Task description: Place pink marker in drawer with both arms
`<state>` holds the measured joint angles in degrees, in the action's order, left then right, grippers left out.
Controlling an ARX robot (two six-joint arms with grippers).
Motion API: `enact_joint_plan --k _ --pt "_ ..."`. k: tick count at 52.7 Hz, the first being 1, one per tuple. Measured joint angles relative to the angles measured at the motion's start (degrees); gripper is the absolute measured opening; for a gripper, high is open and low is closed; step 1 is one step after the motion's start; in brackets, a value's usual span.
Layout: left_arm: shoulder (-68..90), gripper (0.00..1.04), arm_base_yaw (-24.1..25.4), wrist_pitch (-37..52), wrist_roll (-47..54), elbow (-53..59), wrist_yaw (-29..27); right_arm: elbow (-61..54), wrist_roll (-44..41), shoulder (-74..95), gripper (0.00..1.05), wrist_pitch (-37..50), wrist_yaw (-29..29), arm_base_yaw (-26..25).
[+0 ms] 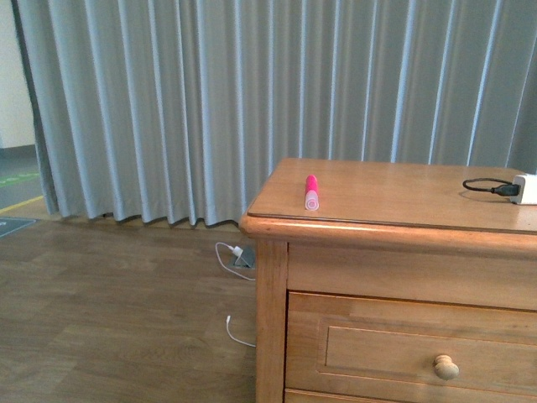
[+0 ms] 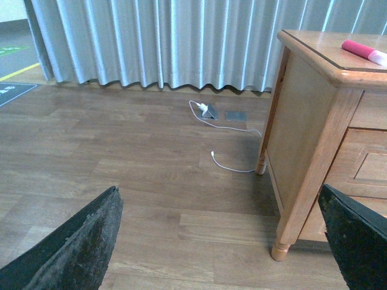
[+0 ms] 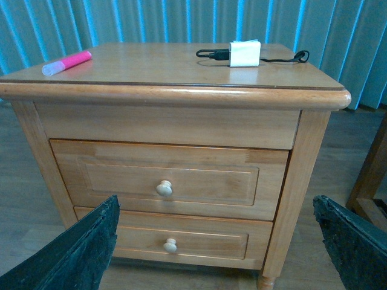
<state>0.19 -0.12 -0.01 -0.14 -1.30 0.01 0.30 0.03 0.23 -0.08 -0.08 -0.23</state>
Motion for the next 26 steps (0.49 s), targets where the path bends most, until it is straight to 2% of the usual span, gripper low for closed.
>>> enact_joint_plan --k 26 --pt "0.00 0.99 0.00 0.00 0.00 0.00 -0.02 0.00 0.00 0.00 0.96 0.00 0.00 0.00"
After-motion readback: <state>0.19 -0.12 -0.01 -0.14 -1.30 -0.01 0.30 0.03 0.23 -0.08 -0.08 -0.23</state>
